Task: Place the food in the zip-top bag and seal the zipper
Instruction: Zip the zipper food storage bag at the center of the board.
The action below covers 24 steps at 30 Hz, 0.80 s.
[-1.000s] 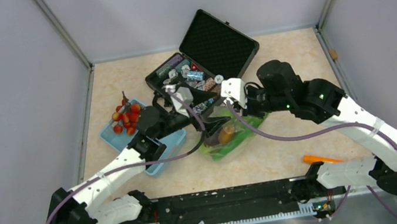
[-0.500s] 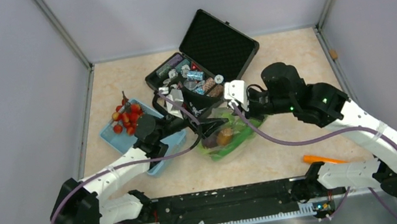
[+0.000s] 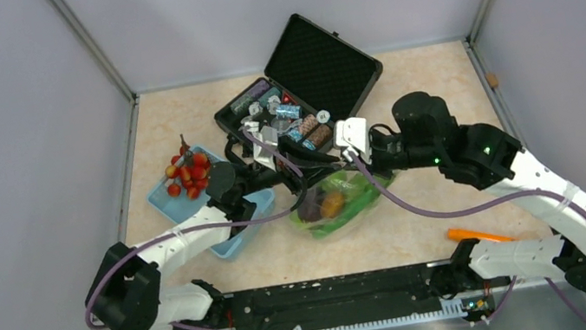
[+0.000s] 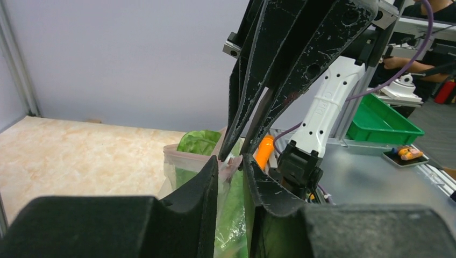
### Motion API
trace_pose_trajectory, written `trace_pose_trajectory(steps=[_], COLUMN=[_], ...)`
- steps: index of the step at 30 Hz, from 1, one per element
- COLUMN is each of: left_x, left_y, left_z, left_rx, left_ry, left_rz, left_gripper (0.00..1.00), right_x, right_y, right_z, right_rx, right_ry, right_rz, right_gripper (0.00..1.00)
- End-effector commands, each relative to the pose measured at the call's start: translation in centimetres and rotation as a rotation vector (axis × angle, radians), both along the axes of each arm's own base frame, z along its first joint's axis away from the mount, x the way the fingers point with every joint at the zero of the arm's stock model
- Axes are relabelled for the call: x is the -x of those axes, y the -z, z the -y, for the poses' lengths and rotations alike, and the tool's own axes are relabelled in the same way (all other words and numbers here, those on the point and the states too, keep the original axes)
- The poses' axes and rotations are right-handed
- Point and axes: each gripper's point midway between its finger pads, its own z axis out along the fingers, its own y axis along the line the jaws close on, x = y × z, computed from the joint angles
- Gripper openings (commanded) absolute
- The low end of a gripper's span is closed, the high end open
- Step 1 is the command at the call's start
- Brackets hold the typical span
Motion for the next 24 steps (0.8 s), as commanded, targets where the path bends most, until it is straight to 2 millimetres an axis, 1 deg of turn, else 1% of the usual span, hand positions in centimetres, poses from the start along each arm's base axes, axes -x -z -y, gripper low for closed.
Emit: trace_pose_trajectory(steps=[1, 3, 4, 5, 7, 8, 11, 14, 16, 17, 18, 21, 24], left_x=[1.2, 1.3, 1.3, 1.5, 1.9, 1.7, 0.4, -0.5, -1.4, -1.9, -2.5, -4.0, -4.1], left_y=[-2.2, -2.3, -2.4, -2.4, -2.3, -2.0, -1.5, -1.7, -1.4, -0.5, 0.0, 1.1, 1.1], left_z=[0.1, 0.2, 0.2, 0.2, 0.4, 0.5, 1.1, 1.1, 1.1, 1.3, 1.5, 1.8, 1.7], left_rx=[0.048, 0.053, 0.057, 0.057, 0.042, 0.031, -0.017, -0.016, -0.035, -0.078, -0.112, -0.188, -0.188], left_ry=[0.080, 0.091, 0.098, 0.110, 0.144, 0.142, 0.103, 0.051, -0.017, -0.043, -0.083, -0.235, -0.303], left_rz=[0.084, 0.086, 0.088, 0.093, 0.110, 0.102, 0.049, 0.028, 0.017, -0.004, -0.016, 0.000, 0.031], left_gripper=[0.20, 0.10, 0.02, 0.00, 0.00, 0.00, 0.00, 0.00, 0.00, 0.00, 0.00, 0.00, 0.00], right_x=[0.7, 0.7, 0.6, 0.6, 0.5, 0.5, 0.7, 0.7, 0.2, -0.1, -0.4, -0.5, -0.6], right_y=[-2.1, -2.0, -2.0, -2.0, -2.0, -2.2, -2.7, -2.5, -1.8, -1.7, -1.5, -1.3, -0.3], right_z=[-0.2, -0.2, -0.1, -0.1, -0.1, 0.0, 0.0, 0.3, 0.8, 1.1, 1.3, 1.3, 1.3], right_rx=[-0.068, -0.065, -0.062, -0.062, -0.063, -0.066, -0.085, -0.081, -0.052, -0.040, -0.033, -0.016, 0.039], right_ry=[-0.016, -0.016, -0.015, -0.014, -0.009, -0.004, -0.009, 0.003, 0.039, 0.060, 0.082, 0.085, 0.086], right_rz=[0.025, 0.021, 0.022, 0.022, 0.026, 0.031, 0.038, 0.040, 0.036, 0.039, 0.040, 0.033, -0.002], right_gripper=[0.00, 0.00, 0.00, 0.00, 0.00, 0.00, 0.00, 0.00, 0.00, 0.00, 0.00, 0.00, 0.00])
